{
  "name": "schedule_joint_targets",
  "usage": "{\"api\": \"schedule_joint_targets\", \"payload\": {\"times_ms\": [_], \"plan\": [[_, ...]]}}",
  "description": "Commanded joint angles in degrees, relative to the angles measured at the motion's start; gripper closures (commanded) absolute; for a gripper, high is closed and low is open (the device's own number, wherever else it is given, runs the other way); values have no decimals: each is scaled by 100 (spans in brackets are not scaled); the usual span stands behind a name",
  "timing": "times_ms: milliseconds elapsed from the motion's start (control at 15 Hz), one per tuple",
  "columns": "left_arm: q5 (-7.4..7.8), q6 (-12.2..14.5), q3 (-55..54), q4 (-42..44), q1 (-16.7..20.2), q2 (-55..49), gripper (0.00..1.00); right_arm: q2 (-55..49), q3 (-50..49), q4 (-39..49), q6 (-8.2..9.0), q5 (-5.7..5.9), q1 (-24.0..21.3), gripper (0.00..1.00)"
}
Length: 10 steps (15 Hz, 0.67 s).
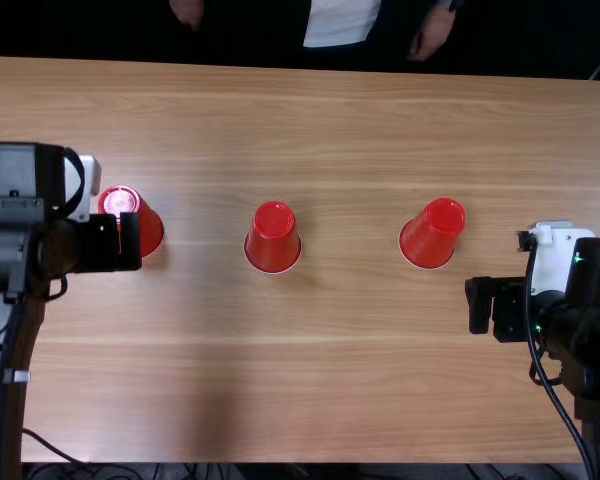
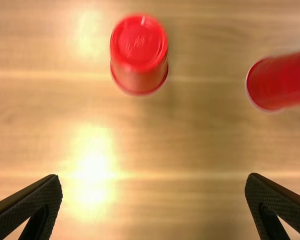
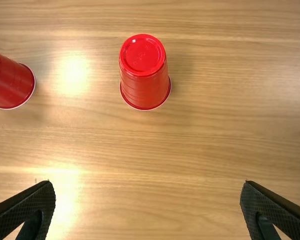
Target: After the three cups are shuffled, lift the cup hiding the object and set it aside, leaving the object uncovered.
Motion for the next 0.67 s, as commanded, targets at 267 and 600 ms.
{"api": "schedule_joint_targets", "payload": {"times_ms": [267, 600], "plan": [[-699, 57, 535, 416, -245, 1294, 0, 55, 1, 20, 65, -6, -9, 0], [-720, 25, 1195, 468, -271, 2252, 0, 82, -174, 63, 76, 4, -9, 0]]}}
